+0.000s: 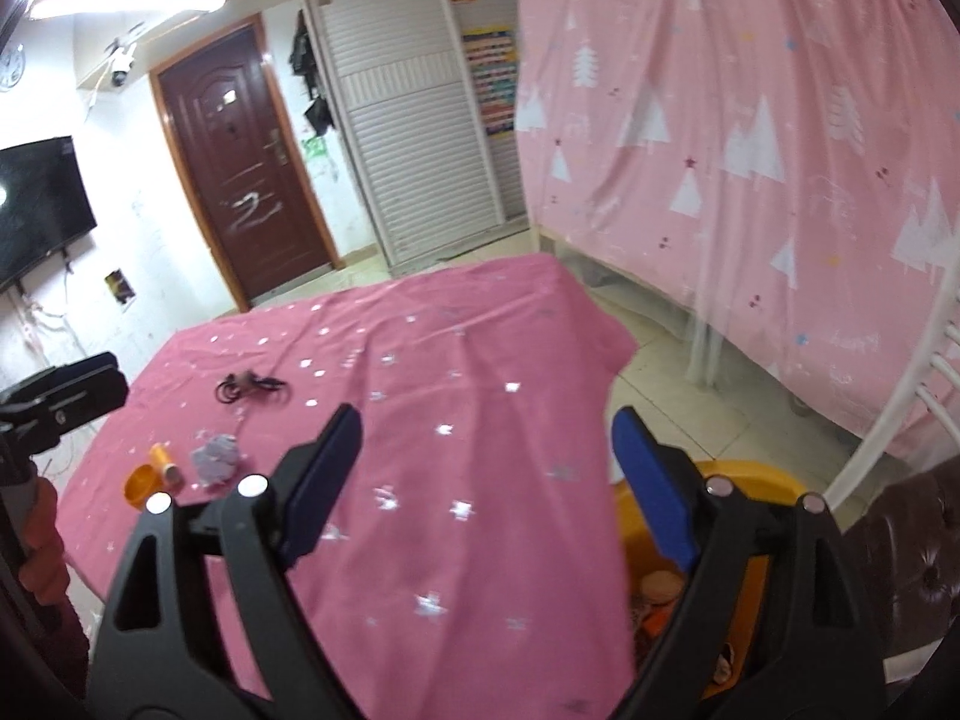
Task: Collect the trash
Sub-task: 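Move both open tools back over the table toward the orange cup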
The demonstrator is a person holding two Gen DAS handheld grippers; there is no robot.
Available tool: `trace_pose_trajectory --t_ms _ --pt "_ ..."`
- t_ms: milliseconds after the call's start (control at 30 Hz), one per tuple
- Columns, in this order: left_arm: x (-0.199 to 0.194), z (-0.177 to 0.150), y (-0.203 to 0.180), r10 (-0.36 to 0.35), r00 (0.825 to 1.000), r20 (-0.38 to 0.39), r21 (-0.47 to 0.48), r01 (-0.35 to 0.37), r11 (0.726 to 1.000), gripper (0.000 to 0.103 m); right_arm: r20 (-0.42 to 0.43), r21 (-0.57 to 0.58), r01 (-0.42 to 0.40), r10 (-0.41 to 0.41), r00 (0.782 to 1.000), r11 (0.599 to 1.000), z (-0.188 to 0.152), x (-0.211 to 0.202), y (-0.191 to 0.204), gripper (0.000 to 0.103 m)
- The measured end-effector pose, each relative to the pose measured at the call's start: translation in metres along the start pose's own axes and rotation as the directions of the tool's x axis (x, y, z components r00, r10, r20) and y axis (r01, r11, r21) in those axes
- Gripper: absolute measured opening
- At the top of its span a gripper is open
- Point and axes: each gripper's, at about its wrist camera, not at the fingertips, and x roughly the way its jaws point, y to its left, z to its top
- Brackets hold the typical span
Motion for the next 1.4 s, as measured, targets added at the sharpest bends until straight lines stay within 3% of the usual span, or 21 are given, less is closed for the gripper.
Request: trace_pose_trajectory --t_ms 400,867,933,1000,1133,1267,1400 --pt "-0.020 -0.028 0.047 0.083 0.997 0.006 -0.045 -0.083 0.996 0.095 -0.039 -0.085 -0.054 0.051 0.998 0.995 0.002 0.015 0.051 0.083" --pt "-0.009 -0.069 0.056 0.071 0.995 -0.074 -0.042 -0.075 0.996 0.094 -0.098 -0.176 -0.140 0.124 0.987 0.974 -0.001 0.037 0.107 0.083" --pt "-0.005 -0.073 0.056 0.075 0.994 -0.085 -0.037 -0.078 0.996 0.086 -0.104 -0.192 -0.150 0.132 0.986 0.970 -0.001 0.038 0.115 0.083" --pt "-0.001 -0.074 0.056 0.068 0.992 -0.105 -0.041 -0.073 0.997 0.072 -0.109 -0.209 -0.166 0.145 0.983 0.964 -0.001 0.039 0.121 0.083" --pt "0.008 -0.079 0.057 0.065 0.989 -0.134 -0.048 -0.072 0.996 0.061 -0.125 -0.224 -0.188 0.163 0.979 0.956 -0.001 0.044 0.131 0.083" --pt "0.017 -0.082 0.056 0.055 0.986 -0.156 -0.044 -0.062 0.997 0.038 -0.147 -0.229 -0.199 0.168 0.975 0.953 -0.004 0.049 0.137 0.083" --pt "0.019 -0.083 0.059 0.038 0.987 -0.156 -0.061 -0.048 0.997 0.035 -0.178 -0.241 -0.211 0.171 0.969 0.947 -0.008 0.054 0.141 0.083"
